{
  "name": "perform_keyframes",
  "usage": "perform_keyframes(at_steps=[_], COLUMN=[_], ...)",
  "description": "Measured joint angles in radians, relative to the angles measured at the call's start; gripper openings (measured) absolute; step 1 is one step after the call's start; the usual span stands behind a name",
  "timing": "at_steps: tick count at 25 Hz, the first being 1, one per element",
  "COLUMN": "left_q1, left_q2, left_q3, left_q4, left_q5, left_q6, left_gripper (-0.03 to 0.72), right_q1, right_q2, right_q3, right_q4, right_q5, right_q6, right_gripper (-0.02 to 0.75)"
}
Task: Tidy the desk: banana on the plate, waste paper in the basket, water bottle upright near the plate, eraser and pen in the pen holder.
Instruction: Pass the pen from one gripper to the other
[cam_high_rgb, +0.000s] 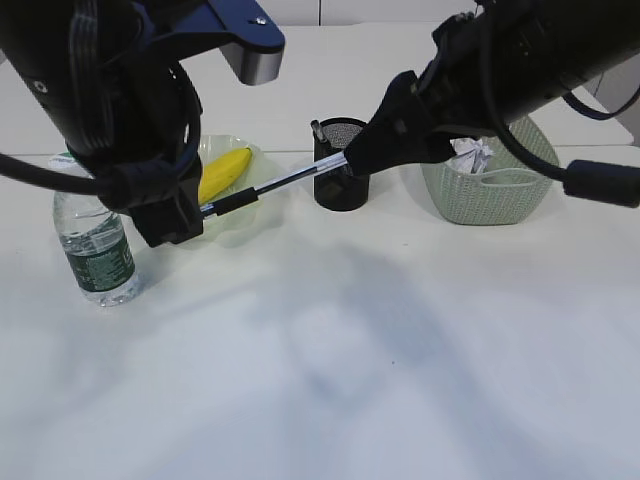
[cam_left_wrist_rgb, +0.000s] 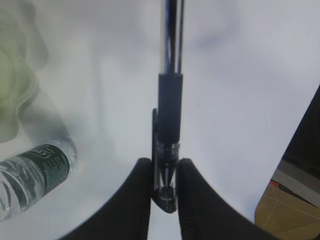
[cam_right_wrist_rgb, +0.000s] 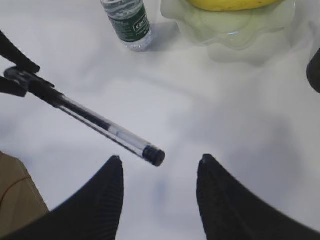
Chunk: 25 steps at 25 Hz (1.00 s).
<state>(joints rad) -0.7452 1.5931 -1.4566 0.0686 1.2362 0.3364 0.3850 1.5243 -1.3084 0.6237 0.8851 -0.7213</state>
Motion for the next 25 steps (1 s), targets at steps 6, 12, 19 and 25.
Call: perform_keyframes(at_steps=[6, 12, 19, 25], left_q1=[0.0, 0.0, 0.0, 0.0], left_q2=[0.0, 0.0, 0.0, 0.0], left_q3=[0.0, 0.0, 0.0, 0.0], left_q4=[0.0, 0.0, 0.012, 0.023], left_q5=[0.0, 0.0, 0.0, 0.0], left_q6=[-0.011, -0.026, -0.055, -0.067], left_gripper=[0.099, 0.099, 0.099, 0.099], right_q1=[0.0, 0.0, 0.0, 0.0], right_q2=[0.0, 0.0, 0.0, 0.0], right_q3=[0.0, 0.0, 0.0, 0.0], right_q4=[0.034, 0.038, 0.038, 0.04], right_q5=[-0.02, -0.045, -0.062, -0.064], right_q6=[0.052, 0.119, 0.166, 0.175], right_gripper=[0.357, 0.357, 0.357, 0.357])
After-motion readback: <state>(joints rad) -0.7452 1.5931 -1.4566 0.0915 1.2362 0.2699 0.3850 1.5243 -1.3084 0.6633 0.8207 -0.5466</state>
